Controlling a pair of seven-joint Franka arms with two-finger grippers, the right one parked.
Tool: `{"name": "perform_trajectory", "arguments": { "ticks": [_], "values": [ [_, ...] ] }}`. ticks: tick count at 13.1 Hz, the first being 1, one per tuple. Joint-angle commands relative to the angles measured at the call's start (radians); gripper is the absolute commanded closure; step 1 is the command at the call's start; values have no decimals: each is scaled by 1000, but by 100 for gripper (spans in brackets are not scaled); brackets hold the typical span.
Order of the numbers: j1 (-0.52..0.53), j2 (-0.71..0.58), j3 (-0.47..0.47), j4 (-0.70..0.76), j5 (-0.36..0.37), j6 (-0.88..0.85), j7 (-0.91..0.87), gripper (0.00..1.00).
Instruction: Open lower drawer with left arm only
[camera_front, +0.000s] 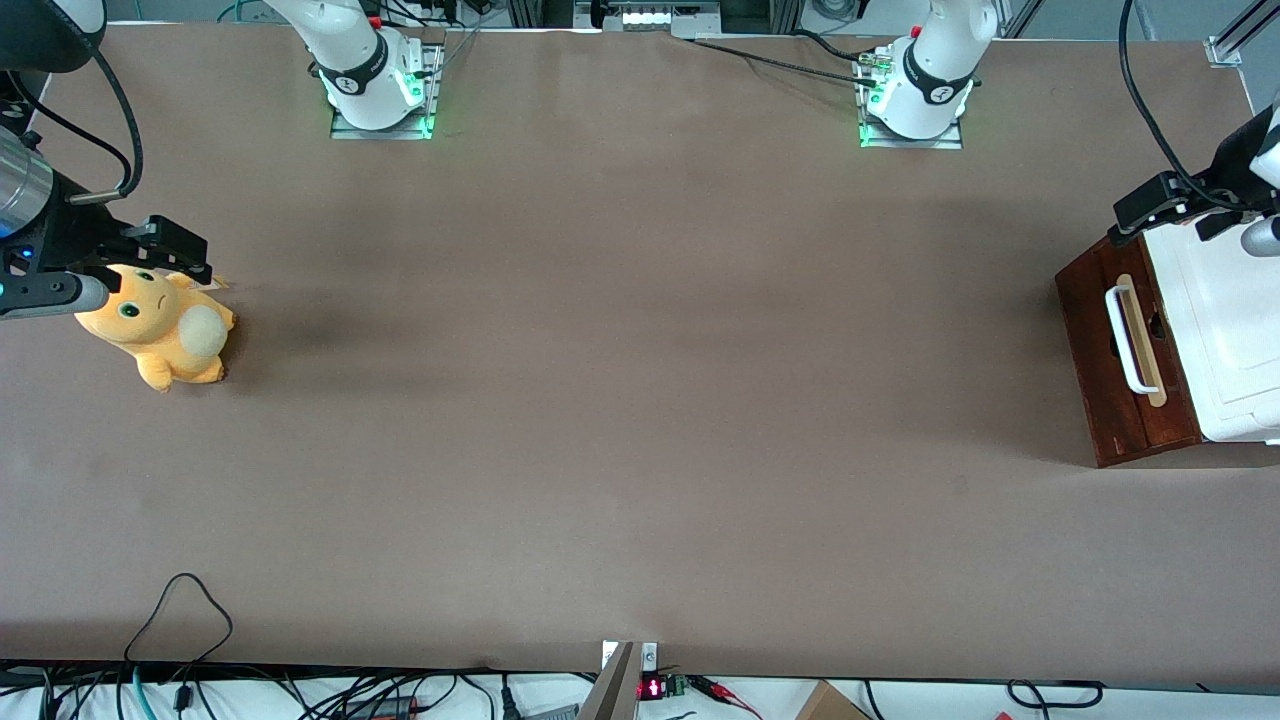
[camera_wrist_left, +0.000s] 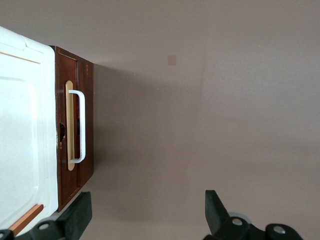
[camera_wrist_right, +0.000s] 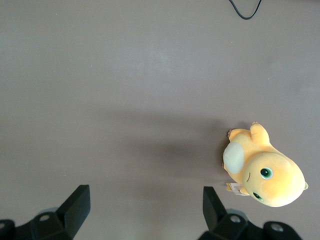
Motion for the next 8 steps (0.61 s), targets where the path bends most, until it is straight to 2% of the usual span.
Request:
{"name": "perform_trajectory", "arguments": {
  "ticks": [1,8],
  "values": [
    [-2,2,-7,17,13,-36,-9,0],
    [-2,28,-10,0,13,-56,6,0]
  ]
}}
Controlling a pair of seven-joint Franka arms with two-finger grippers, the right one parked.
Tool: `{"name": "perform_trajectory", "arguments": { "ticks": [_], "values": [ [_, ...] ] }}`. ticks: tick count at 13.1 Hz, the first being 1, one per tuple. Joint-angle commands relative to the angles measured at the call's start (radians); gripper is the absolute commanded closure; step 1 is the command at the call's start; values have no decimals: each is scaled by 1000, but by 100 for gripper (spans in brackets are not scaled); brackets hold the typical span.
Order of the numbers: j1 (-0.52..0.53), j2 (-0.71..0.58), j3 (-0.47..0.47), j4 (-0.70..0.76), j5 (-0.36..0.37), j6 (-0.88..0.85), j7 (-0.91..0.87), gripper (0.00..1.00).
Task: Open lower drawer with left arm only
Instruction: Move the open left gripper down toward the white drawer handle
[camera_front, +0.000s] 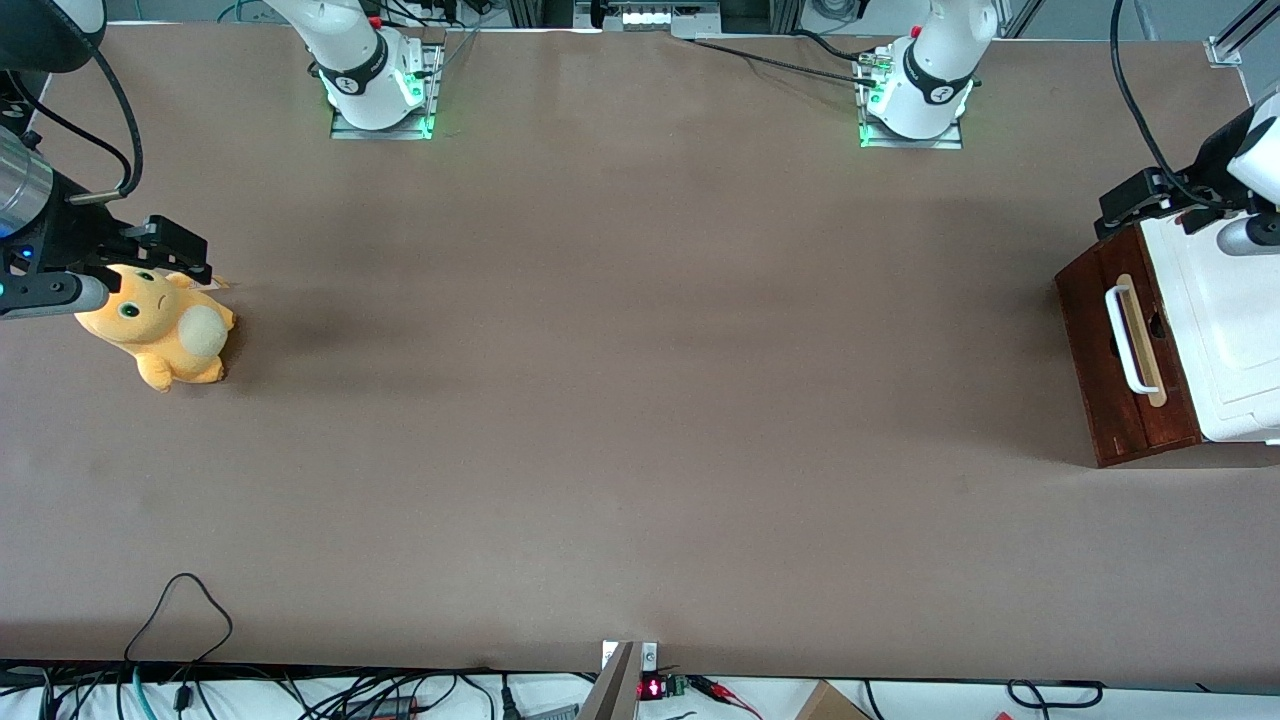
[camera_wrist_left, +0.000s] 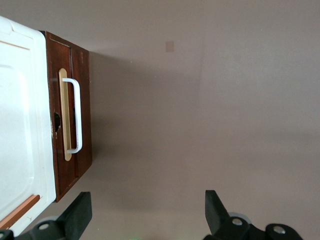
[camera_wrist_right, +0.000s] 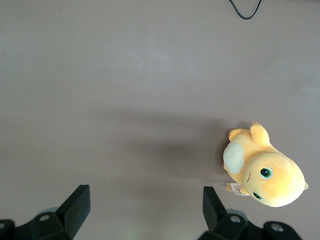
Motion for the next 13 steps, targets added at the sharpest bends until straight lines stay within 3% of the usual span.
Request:
{"name": "perform_trajectory", "arguments": {
  "ticks": [1,3,6,10,13],
  "values": [
    [-7,19,-6,5,16,-9,2,0],
    [-43,19,-6,5,68,-6,1,0],
    [-136,22,-33,2,337,-6,-30,1],
    [-80,68,-203,-71,531,-86,-264,4],
    [-47,126,-319,-198,752,-115,-472,4]
  ]
}}
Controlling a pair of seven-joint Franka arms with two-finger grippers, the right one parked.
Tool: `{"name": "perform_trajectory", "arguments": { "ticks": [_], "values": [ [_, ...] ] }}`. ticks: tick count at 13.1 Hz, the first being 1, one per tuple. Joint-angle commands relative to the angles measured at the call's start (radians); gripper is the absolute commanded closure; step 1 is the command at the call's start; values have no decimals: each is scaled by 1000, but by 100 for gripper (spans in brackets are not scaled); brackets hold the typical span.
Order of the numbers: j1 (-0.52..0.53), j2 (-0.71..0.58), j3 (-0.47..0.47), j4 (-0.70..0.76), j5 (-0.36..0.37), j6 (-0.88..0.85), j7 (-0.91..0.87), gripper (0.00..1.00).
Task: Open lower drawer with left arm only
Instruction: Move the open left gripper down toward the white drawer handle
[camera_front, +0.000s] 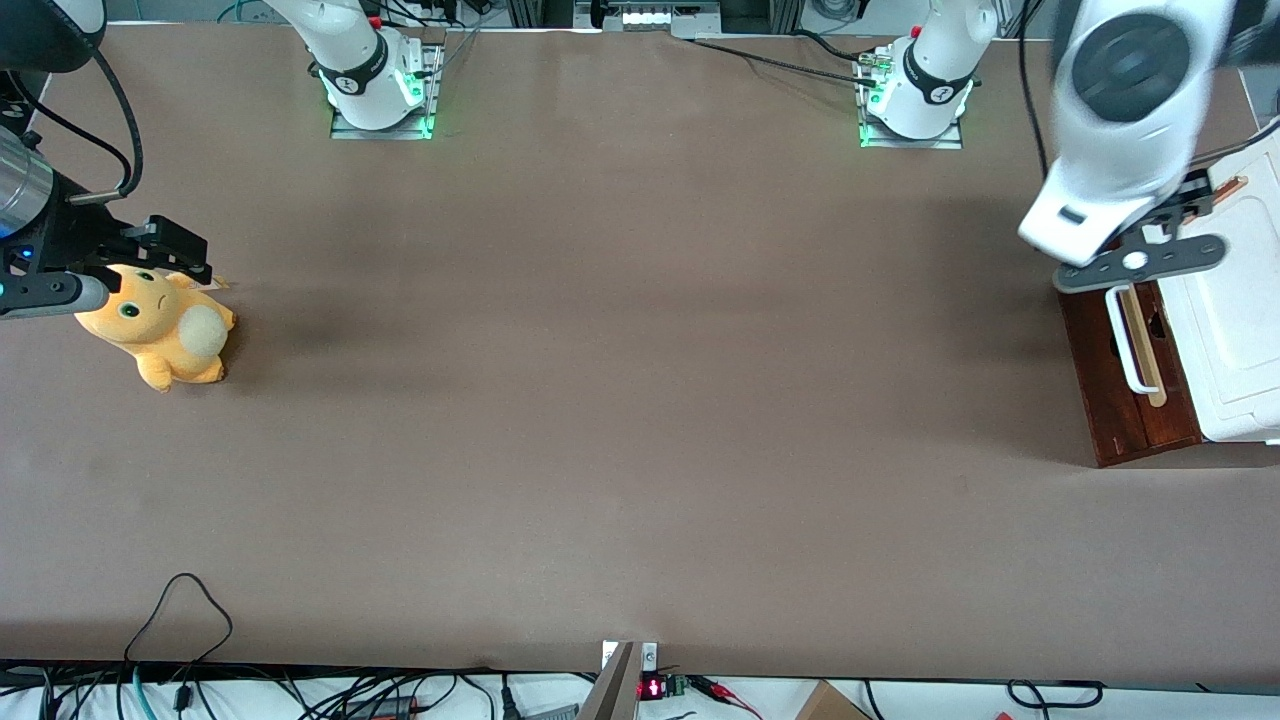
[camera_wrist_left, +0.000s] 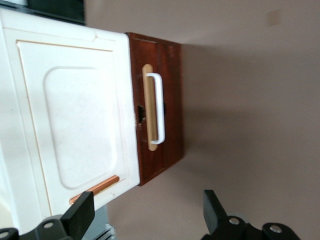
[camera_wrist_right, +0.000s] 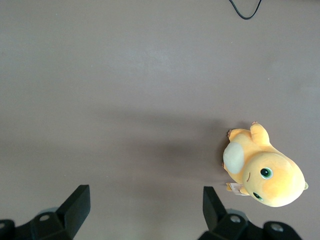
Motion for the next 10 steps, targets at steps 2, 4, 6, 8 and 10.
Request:
{"name": "perform_trajectory", "arguments": {
  "ticks": [2,4,6,8,10],
  "values": [
    [28,77,-83,-140,207,-46,-210,4],
    [30,116,-84,-206,299,-46,-264,4],
    [28,177,-84,-235,368,-75,-322,5],
    [24,240,-84,-249,443,-112,-367,7],
    [24,303,-84,-275,543,-124,-408,9]
  ]
}}
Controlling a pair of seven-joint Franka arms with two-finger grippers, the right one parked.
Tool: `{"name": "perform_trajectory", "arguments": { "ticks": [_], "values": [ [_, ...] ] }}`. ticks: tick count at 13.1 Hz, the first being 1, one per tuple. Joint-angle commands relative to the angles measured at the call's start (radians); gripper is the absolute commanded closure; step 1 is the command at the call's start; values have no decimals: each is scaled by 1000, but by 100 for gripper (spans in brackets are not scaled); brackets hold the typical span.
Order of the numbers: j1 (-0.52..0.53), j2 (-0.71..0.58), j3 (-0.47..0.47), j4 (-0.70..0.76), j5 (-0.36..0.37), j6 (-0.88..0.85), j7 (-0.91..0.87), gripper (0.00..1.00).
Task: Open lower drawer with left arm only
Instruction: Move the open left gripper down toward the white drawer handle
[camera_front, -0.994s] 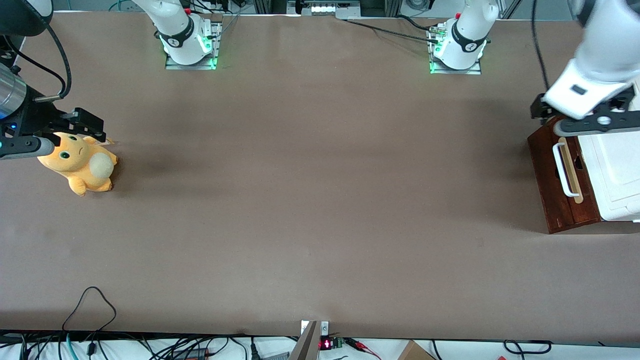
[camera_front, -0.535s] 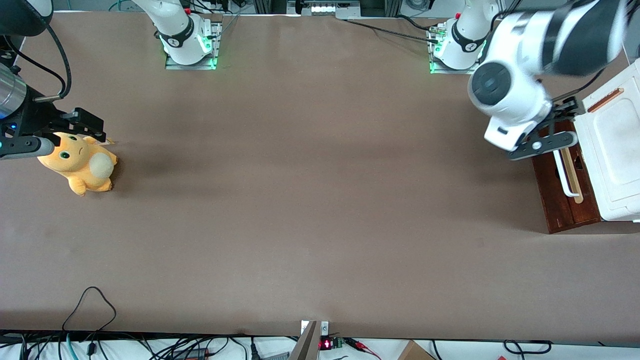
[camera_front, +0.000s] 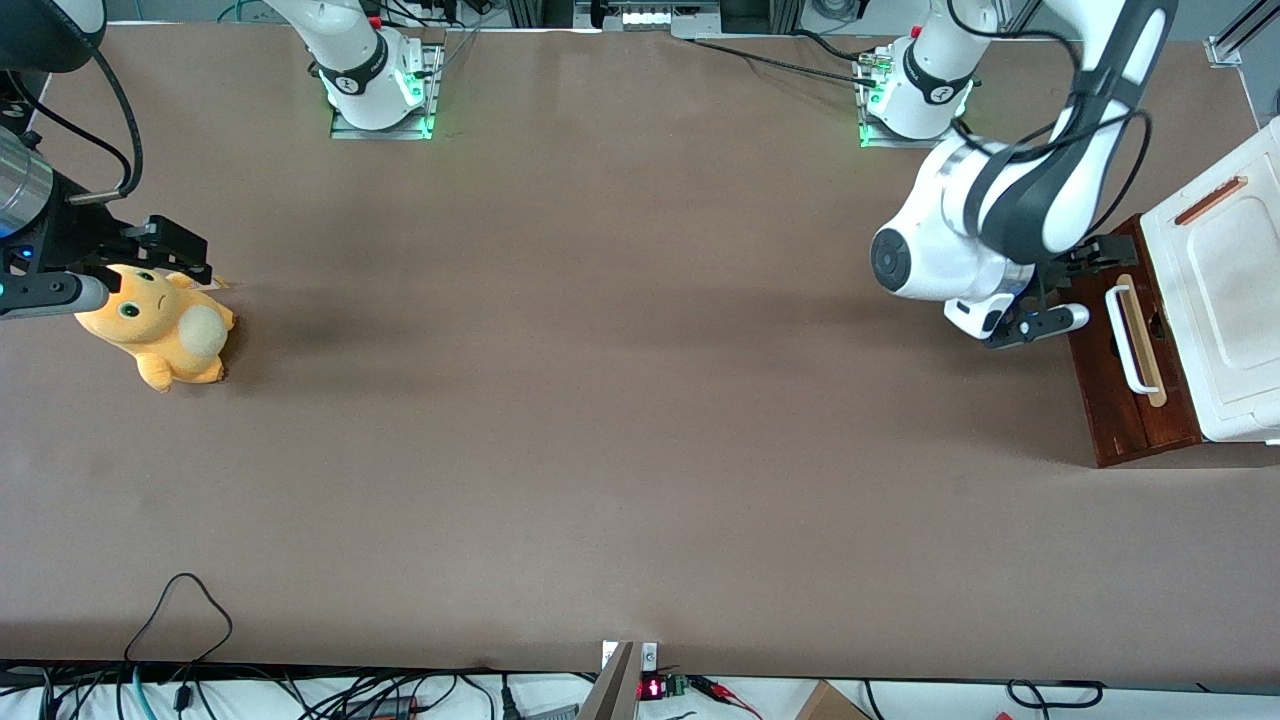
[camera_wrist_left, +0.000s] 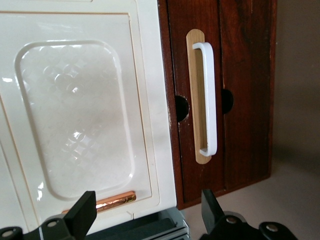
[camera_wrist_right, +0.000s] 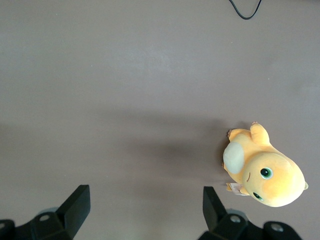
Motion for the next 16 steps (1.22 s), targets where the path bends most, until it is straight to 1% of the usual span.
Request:
{"name": "perform_trajectory", "arguments": {
  "ticks": [1,2,4,7,8,9,11,12,13,14,16],
  "values": [
    [13,92,-20,-16,137,-51,-60,12],
    [15,124,-19,-16,176,-58,-69,12],
    [16,178,-12,-16,222,-77,-95,14],
    [16,273,-12,-8,272,-133,-183,15],
    [18,287,-9,-7,280,-136,-203,17],
    [18,301,-5,-7,318,-130,-236,19],
    [18,318,15,-5,346,-127,-266,19],
    [18,328,26,-7,375,-124,-311,19],
    [18,338,30,-7,383,-124,-334,19],
    [24,338,31,-5,386,-124,-338,19],
    [45,336,32,-4,430,-96,-353,20]
  ]
}}
